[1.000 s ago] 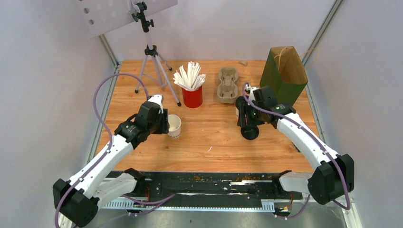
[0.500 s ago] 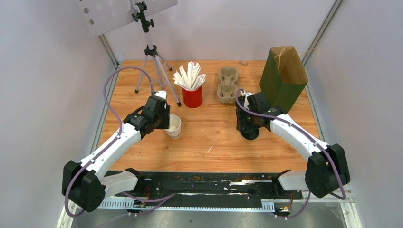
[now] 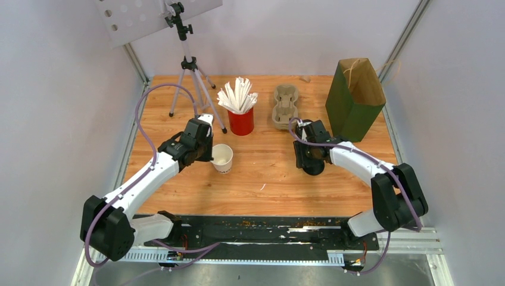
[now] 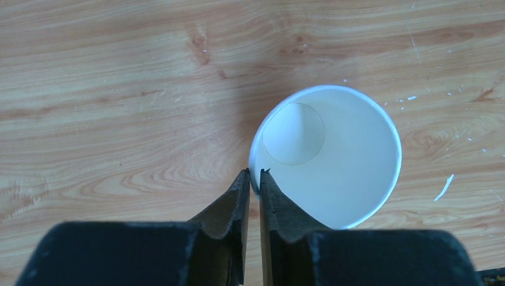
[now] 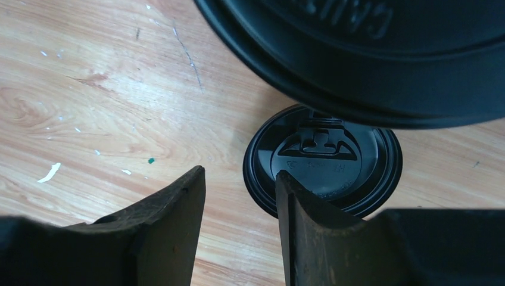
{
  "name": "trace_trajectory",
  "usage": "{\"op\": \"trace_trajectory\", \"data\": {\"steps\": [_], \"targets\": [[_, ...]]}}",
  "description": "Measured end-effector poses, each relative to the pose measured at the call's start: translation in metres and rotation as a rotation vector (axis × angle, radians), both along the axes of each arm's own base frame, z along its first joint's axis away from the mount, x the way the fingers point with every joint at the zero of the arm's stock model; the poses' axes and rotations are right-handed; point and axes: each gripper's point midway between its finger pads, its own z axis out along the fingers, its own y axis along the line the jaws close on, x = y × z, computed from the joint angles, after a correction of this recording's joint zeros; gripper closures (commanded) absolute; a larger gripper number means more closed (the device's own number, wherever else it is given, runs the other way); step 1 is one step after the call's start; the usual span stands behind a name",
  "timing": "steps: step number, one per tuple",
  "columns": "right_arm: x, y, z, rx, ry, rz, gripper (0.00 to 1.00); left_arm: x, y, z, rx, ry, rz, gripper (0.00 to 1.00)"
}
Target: Pack the takeout coffee
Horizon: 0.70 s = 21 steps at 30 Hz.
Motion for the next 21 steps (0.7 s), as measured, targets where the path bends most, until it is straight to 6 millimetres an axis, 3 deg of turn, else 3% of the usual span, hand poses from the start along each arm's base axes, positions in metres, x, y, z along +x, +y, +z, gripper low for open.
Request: {"op": "trace_trajectory", "data": {"steps": [9,16,21], "targets": [[-0.004,-0.006,-0.015,-0.025,0.013,-0.009,0.57,-0.006,-0.017,0.003,-0.075,0.019,-0.074,0.85],[-0.003,-0.005,-0.017,-0.023,0.011,-0.009,0.75,-0.012,-0.026,0.015,-0.135,0.004,-0.112,0.63],[-0.003,-0.004,-0.019,-0.017,0.009,-0.006,0.80,-0.012,-0.023,0.016,-0.123,-0.005,-0.102,0.52]]}}
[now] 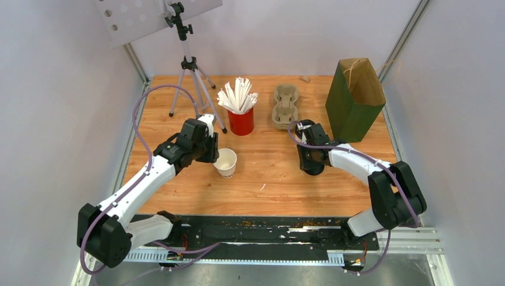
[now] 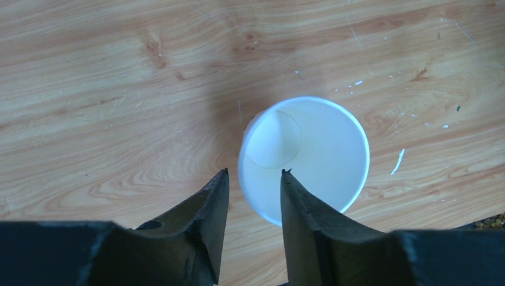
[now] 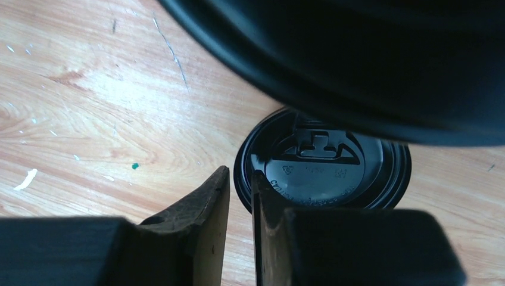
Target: Pack the takeout coffee
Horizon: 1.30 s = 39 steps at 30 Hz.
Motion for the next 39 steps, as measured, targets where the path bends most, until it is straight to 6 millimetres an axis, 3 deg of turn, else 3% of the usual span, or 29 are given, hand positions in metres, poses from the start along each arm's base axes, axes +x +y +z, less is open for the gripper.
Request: {"op": "trace_trajectory", "data": {"steps": [9,11,15,18,21,25,27,33,35,39], "targets": [[-0.008,-0.002,-0.007,-0.006,0.024,0.003,0.77,0.001,-0.004,-0.005,-0.004,0.010,-0.015,0.54],[-0.008,-0.001,-0.007,-0.001,0.024,0.003,0.81,0.002,-0.006,-0.008,-0.007,0.021,-0.021,0.60],[-0.009,0.001,-0.007,0.003,0.027,0.008,0.91,0.001,-0.010,-0.017,-0.008,0.055,-0.040,0.81],[-0.011,0.001,-0.006,0.003,0.029,0.015,0.96,-0.002,-0.014,-0.018,-0.023,0.068,-0.062,0.87],[-0.016,0.006,0.006,0.028,0.013,0.032,1.00,-0.006,-0.021,-0.016,-0.053,0.082,-0.091,0.89],[-0.024,0.018,0.038,0.105,-0.048,0.073,1.00,-0.013,-0.030,-0.014,-0.109,0.090,-0.126,0.89],[-0.029,0.023,0.053,0.151,-0.073,0.094,1.00,-0.018,-0.034,-0.012,-0.146,0.089,-0.141,0.85],[-0.049,0.041,0.089,0.304,-0.095,0.145,1.00,-0.032,-0.041,-0.010,-0.218,0.099,-0.163,0.48],[-0.057,0.051,0.106,0.388,-0.102,0.168,1.00,-0.033,-0.042,-0.003,-0.237,0.080,-0.172,0.38],[-0.071,0.075,0.153,0.595,-0.151,0.217,1.00,-0.034,-0.045,0.022,-0.266,0.000,-0.209,0.26]]}}
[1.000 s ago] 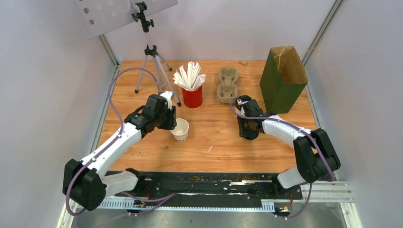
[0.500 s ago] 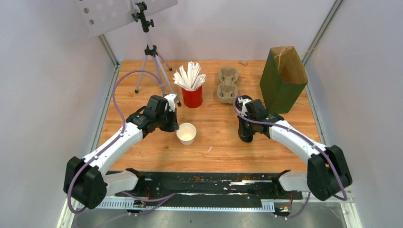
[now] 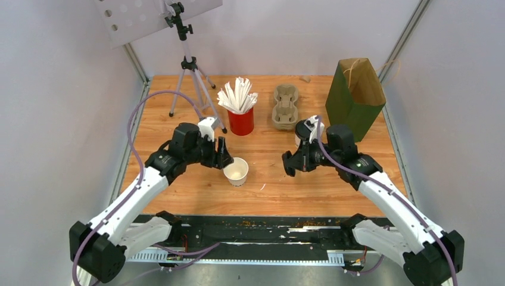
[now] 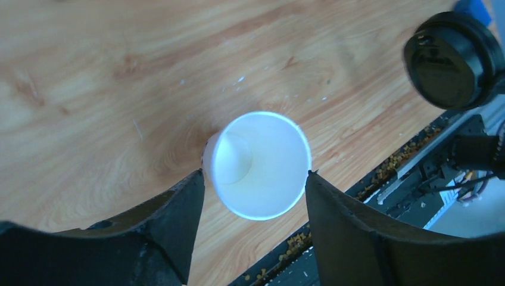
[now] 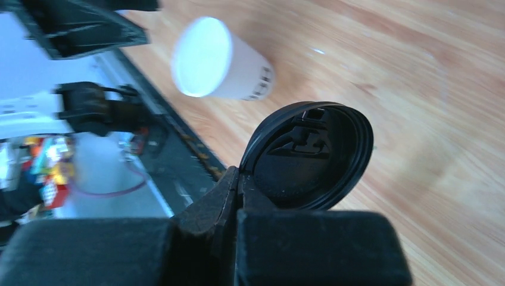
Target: Pack the takeout coffee
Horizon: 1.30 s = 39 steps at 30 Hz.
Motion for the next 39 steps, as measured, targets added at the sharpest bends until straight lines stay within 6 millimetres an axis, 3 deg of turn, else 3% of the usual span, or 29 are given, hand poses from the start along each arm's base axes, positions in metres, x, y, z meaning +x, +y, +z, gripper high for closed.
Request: {"op": "trace_trajectory", "data": {"steps": [5,9,16,23,30,39], "targets": [[-0.015,0.027,0.057,0.242,-0.032,0.082,1.00,-0.004,-0.014,0.061,-0.114,-0.260,-0.140,0.12],[-0.028,0.045,0.088,0.383,-0.025,0.149,1.00,-0.023,-0.024,0.104,-0.247,-0.558,-0.282,0.01],[-0.054,0.076,0.127,0.542,-0.021,0.278,1.00,-0.045,-0.033,0.138,-0.358,-0.841,-0.422,0.00],[-0.064,0.100,0.135,0.591,0.023,0.322,1.00,-0.059,-0.046,0.143,-0.394,-0.933,-0.556,0.00],[-0.061,0.107,0.145,0.618,0.013,0.292,1.00,-0.074,-0.058,0.140,-0.392,-0.979,-0.651,0.00],[-0.053,0.109,0.149,0.635,0.004,0.240,1.00,-0.063,-0.065,0.125,-0.333,-0.967,-0.644,0.00]]}}
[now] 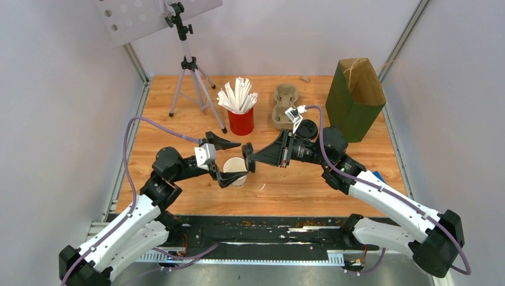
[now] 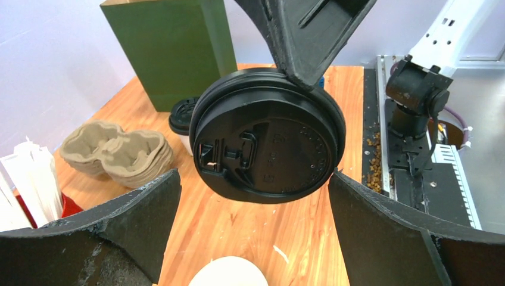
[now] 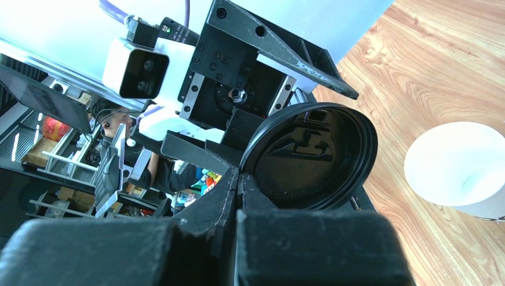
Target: Pack the takeout coffee
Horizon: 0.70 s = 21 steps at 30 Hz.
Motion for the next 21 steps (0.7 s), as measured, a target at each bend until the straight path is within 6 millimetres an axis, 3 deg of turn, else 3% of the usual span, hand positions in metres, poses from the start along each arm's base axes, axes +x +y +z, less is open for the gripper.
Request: {"op": "trace_trajectory", "data": {"steps": [11,21], "targets": [[0.000,0.003,-0.001,-0.001,0.003,-0.006,1.00,0.008,-0.002,-0.006,0.022,-0.015,0.037,0.01],[-0.001,0.006,-0.004,-0.006,0.008,0.002,1.00,-0.002,-0.005,-0.001,0.010,-0.045,-0.024,0.04]]}}
